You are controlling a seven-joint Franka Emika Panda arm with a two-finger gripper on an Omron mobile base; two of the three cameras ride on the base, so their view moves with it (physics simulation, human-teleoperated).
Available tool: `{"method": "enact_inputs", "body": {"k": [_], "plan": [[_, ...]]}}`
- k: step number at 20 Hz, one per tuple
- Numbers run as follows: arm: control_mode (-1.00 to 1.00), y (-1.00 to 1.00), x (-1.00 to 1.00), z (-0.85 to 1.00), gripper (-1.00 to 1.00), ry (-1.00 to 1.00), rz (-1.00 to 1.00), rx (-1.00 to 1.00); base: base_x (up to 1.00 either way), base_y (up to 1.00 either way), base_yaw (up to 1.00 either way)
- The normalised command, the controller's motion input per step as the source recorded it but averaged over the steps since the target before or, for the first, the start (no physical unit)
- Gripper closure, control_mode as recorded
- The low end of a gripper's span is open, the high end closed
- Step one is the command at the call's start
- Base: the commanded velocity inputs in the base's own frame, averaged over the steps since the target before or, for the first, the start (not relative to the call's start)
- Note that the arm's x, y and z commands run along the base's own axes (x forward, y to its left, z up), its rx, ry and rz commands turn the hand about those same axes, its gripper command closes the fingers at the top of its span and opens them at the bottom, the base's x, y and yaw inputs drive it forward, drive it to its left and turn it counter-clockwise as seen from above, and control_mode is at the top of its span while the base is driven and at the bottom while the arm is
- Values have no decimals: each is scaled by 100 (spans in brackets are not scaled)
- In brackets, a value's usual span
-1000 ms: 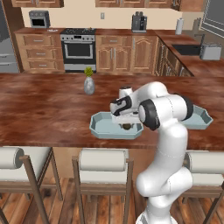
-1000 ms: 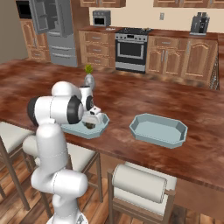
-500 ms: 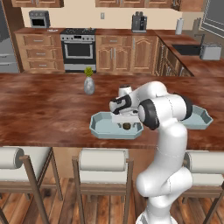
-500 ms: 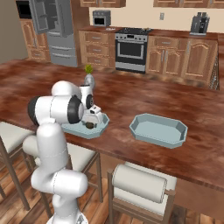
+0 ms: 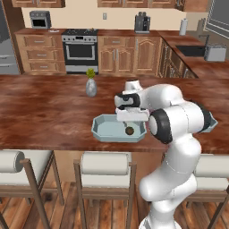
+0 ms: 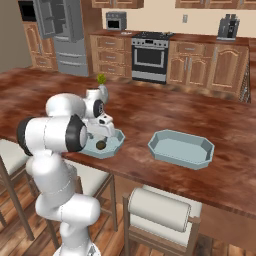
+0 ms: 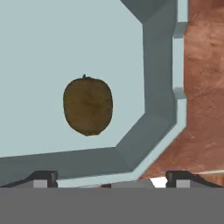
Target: Place the cold items (kiwi and peach) from the fridge in one tupperware on the dining counter. Place the warm items (hot dog and kebab skewer) in the stove area in another tupperware.
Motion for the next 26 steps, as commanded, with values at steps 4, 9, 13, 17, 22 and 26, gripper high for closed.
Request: {"method": "enact_inputs", "body": {"k": [4, 9, 13, 17, 22, 26], "plan": [[-100, 0, -91, 100, -100, -1, 0, 5, 0, 0, 0], [-100, -14, -100, 82, -100, -5, 0, 6, 0, 0, 0], [-100, -12, -100, 60, -100, -6, 0, 0, 0, 0, 0], [-100, -2, -100, 69, -100, -4, 0, 0, 0, 0, 0], [-100, -1, -96, 18, -100, -20, 13, -8, 0, 0, 0], [-100, -6, -54, -2, -100, -8, 18, -1, 0, 0, 0]]}}
